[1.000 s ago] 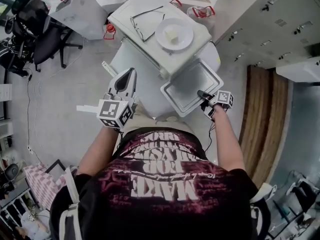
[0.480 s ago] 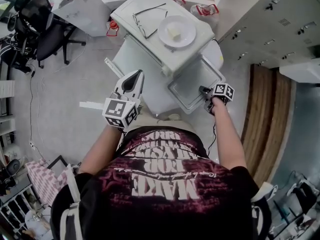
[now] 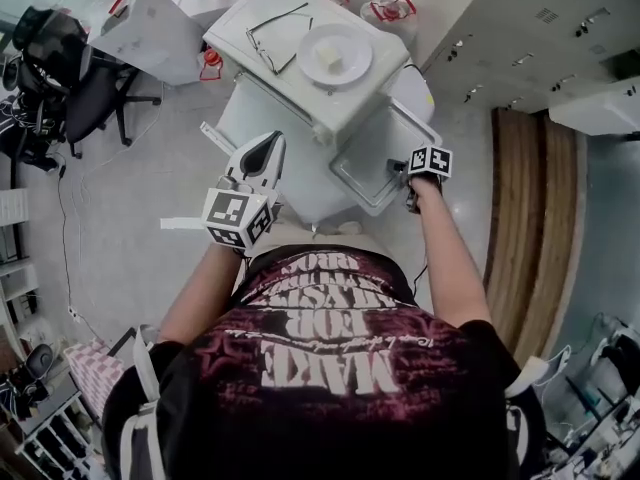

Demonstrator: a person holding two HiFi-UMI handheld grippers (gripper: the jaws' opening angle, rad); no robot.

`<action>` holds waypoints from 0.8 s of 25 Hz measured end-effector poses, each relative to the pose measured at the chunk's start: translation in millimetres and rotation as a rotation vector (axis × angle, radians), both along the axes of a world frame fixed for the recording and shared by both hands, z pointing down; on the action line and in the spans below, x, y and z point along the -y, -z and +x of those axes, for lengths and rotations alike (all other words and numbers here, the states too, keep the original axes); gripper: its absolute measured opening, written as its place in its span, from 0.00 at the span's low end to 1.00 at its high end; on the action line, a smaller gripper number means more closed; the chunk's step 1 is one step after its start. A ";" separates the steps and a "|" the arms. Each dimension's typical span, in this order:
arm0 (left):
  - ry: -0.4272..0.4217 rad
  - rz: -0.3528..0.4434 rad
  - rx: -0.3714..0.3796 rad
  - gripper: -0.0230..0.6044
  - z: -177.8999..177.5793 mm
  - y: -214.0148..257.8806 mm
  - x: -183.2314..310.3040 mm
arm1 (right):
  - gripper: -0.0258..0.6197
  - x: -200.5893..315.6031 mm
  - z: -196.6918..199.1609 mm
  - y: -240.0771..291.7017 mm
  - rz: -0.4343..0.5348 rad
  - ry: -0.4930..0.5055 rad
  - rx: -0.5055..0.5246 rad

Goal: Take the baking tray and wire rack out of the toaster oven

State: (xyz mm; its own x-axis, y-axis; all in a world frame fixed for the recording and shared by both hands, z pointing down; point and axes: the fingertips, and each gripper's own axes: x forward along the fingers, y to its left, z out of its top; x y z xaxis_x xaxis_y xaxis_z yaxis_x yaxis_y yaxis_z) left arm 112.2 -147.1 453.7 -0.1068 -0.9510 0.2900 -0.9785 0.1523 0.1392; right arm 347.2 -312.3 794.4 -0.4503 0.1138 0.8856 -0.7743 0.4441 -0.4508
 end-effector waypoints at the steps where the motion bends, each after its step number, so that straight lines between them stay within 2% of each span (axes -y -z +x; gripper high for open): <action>1: -0.003 0.002 -0.002 0.05 -0.7 0.5 -0.7 | 0.64 0.9 2.8 0.8 0.023 0.011 -0.013; 5: -0.012 0.015 -0.011 0.05 -3.4 4.8 -3.2 | 0.69 1.7 15.6 0.6 0.079 0.025 -0.042; 8: -0.029 0.041 0.007 0.05 -5.5 17.1 -5.5 | 0.71 3.5 24.1 1.7 0.137 0.020 -0.048; 14: -0.031 0.056 -0.004 0.05 -23.3 26.6 -17.0 | 0.71 -2.6 23.6 21.7 0.199 -0.046 0.024; 20: -0.050 0.058 0.001 0.05 -42.2 31.6 -29.9 | 0.71 -12.2 26.7 54.0 0.275 -0.176 0.121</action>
